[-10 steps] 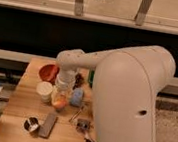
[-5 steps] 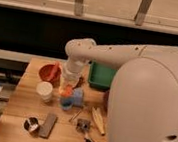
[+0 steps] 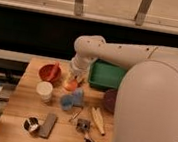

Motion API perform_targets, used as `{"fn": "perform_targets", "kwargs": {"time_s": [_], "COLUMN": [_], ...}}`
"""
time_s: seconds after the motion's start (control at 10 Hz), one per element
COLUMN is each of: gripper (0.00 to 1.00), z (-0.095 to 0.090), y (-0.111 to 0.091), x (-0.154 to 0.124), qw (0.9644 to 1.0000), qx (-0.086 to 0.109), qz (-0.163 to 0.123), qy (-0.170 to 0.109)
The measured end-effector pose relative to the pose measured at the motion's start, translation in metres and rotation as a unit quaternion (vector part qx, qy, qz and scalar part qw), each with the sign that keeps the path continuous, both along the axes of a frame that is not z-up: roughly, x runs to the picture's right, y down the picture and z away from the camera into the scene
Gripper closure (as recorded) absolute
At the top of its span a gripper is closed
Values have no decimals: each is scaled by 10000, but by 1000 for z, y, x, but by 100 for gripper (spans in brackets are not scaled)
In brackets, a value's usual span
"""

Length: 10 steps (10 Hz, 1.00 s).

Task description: Place apple in table surface

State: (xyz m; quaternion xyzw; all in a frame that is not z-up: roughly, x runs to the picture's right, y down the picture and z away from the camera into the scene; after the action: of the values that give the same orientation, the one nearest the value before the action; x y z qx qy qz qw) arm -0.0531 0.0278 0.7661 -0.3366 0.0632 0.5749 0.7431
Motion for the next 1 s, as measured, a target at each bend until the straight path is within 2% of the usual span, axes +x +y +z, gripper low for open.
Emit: {"fn": "perform_targets", "kwargs": {"time_s": [0.3, 0.5, 0.7, 0.8, 1.0], "gripper": [100, 100, 100, 100, 99], "z": [22, 42, 68, 80, 93], "y": [-22, -14, 2, 9, 11], "x": [35, 47, 65, 78, 103], "qw": [9978, 9951, 9902, 9865, 9791], "qx": [-22, -175, -378, -476, -578], "qz": [546, 779, 1023, 1150, 1416], "qy": [374, 591, 871, 1064, 1340]}}
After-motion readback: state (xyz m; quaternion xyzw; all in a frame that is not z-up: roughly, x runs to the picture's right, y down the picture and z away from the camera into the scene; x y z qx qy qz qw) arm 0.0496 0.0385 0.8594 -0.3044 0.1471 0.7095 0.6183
